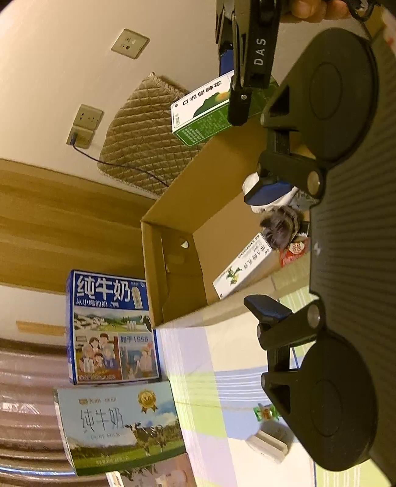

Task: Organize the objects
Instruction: 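Carry the scrunchie and spray box into the cardboard box and open both tools, then move both open tools back over the white night light and green candy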

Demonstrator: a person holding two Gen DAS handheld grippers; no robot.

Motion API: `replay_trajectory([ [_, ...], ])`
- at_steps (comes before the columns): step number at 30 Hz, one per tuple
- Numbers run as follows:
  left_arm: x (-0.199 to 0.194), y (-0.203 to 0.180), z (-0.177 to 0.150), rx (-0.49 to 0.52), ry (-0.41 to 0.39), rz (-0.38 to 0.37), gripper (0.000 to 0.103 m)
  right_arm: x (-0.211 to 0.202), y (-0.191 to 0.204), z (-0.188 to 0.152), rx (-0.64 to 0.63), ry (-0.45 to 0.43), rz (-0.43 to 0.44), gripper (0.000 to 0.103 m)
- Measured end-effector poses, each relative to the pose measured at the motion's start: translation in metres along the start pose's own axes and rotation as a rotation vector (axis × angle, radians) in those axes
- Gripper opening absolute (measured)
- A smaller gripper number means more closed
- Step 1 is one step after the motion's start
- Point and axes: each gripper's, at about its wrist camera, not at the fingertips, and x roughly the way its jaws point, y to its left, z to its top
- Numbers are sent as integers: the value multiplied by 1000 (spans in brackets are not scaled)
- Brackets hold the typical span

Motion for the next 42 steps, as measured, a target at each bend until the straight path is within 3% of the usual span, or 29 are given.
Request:
replay_trajectory([
  [6,-5,8,-1,-8,-5,12,63,14,3,5,46,-20,95,54],
  [7,-6,10,-2,-10,-6,17,65,17,3,6,50,-25,105,68],
  [9,-7,14,-3,-12,-5,27,66,18,2,8,68,-33,90,79],
  [20,-21,38,-11,-15,6,82,69,4,8,5,45,-17,85,80],
  [32,-37,60,-21,-25,12,112,70,-15,48,10,-48,-46,109,91],
  [36,-44,73,-26,-32,16,131,73,-15,61,11,-61,-51,113,101],
  [42,-57,95,-35,-48,15,156,80,-12,84,11,-89,-51,132,101],
])
